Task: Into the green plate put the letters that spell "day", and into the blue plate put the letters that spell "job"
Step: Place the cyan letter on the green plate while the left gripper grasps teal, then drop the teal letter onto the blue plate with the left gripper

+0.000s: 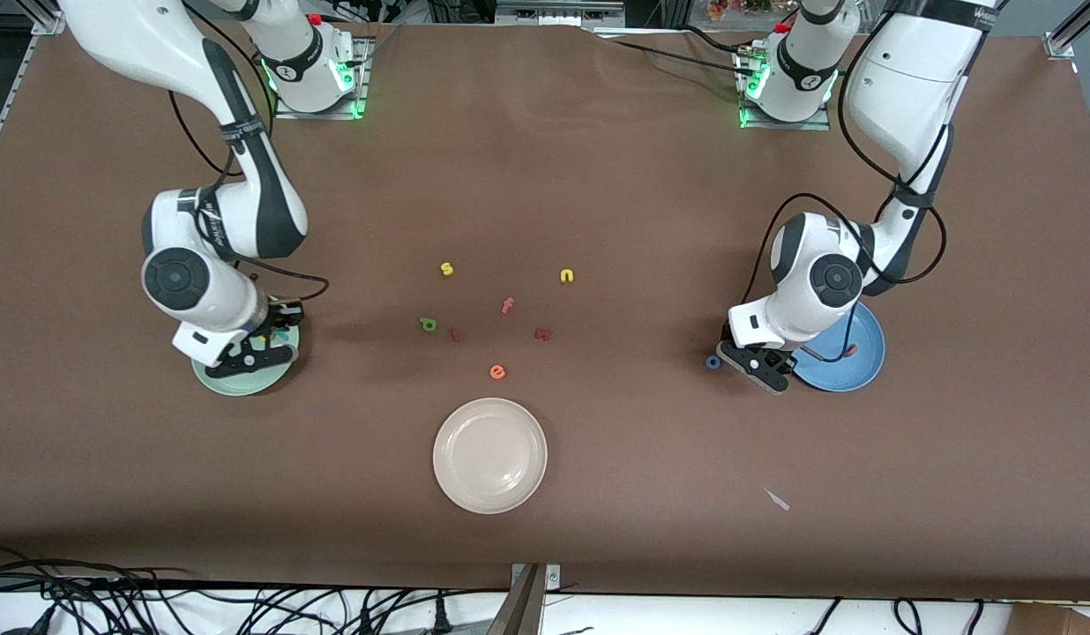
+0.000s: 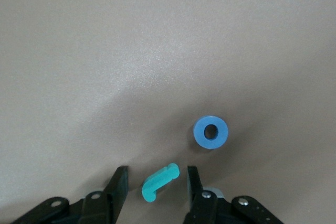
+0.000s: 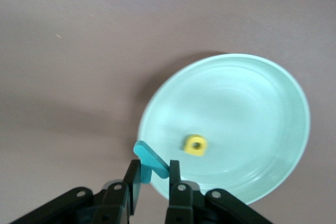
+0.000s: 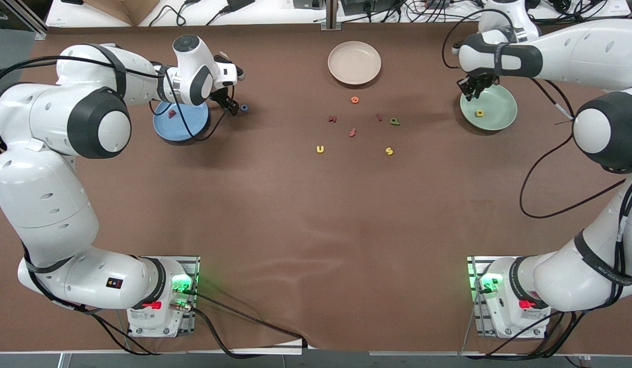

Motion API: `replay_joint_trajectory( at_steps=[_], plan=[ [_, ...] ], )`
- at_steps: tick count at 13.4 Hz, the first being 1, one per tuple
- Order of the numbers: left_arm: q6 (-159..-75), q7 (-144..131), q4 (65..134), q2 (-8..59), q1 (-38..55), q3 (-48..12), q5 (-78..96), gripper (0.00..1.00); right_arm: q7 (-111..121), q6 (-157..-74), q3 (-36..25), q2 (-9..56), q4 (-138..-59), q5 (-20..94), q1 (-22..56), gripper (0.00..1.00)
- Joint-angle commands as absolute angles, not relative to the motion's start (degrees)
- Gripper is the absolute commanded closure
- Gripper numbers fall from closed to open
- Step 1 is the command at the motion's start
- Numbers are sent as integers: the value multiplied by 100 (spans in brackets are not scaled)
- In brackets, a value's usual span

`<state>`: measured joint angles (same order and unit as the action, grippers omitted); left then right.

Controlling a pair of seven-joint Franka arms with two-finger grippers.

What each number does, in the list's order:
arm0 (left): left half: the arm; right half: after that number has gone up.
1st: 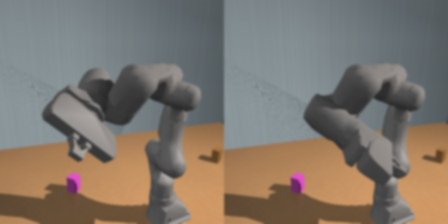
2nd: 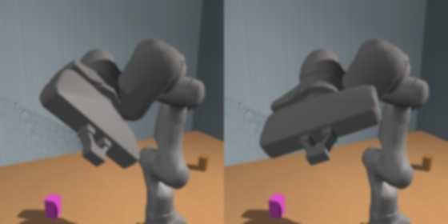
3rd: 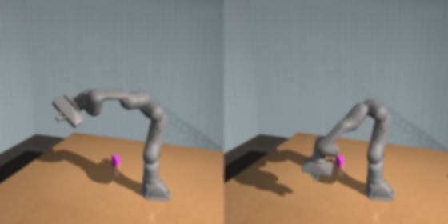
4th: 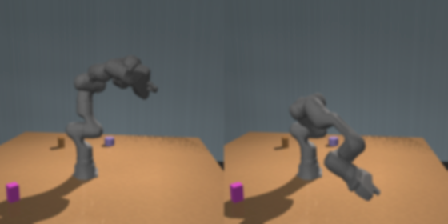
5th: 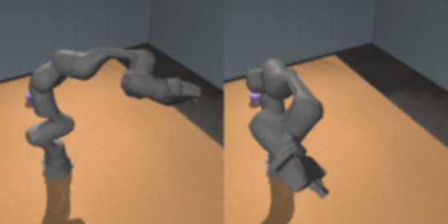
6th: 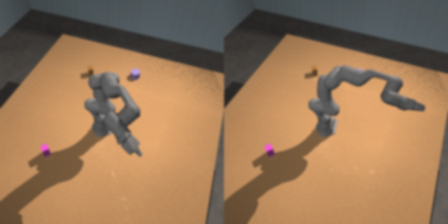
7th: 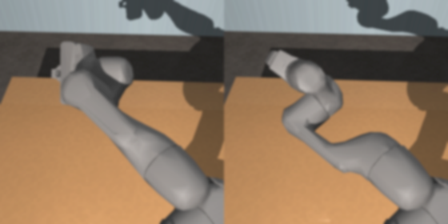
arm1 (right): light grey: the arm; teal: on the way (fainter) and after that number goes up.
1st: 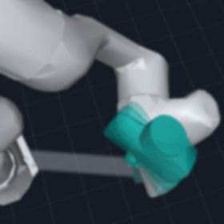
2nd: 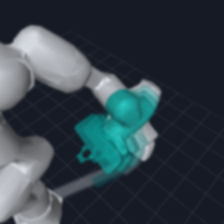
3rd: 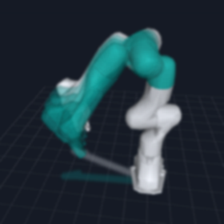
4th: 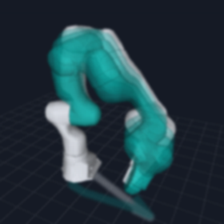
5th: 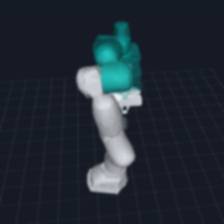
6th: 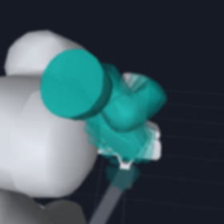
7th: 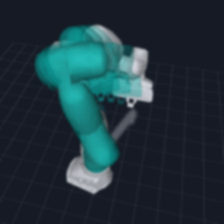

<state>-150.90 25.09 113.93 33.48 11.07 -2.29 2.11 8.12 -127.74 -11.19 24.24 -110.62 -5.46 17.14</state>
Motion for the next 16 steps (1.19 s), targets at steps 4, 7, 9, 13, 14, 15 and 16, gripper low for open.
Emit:
replay_joint_trajectory(
  at_steps=[4,7,9,13,14,15,16],
  plan=[
    [-15126,2487,11320,3428,1151,-114,79,69,1732,-13983,-1459,2276,-11953,-519,1679,60],
    [-15117,2479,11320,3428,1151,-44,97,85,1565,-13765,-1389,2268,-11805,-19,1696,0],
    [-15117,2470,11320,3393,1151,-44,105,92,997,-13466,-1179,2250,-11638,18,1775,0],
    [-15065,2269,11320,2894,985,-44,114,95,-427,-13412,-503,2267,-11505,26,1784,0],
    [-15047,2181,11320,2735,854,-44,114,95,-900,-13412,-292,2302,-11435,18,1793,0],
    [-14995,2188,11355,2577,679,-44,106,95,-1349,-13412,-81,2329,-11365,18,1854,0],
    [-14811,2241,11373,2453,494,-44,97,95,-1762,-13412,-10,2442,-11260,0,1976,0]
  ],
)
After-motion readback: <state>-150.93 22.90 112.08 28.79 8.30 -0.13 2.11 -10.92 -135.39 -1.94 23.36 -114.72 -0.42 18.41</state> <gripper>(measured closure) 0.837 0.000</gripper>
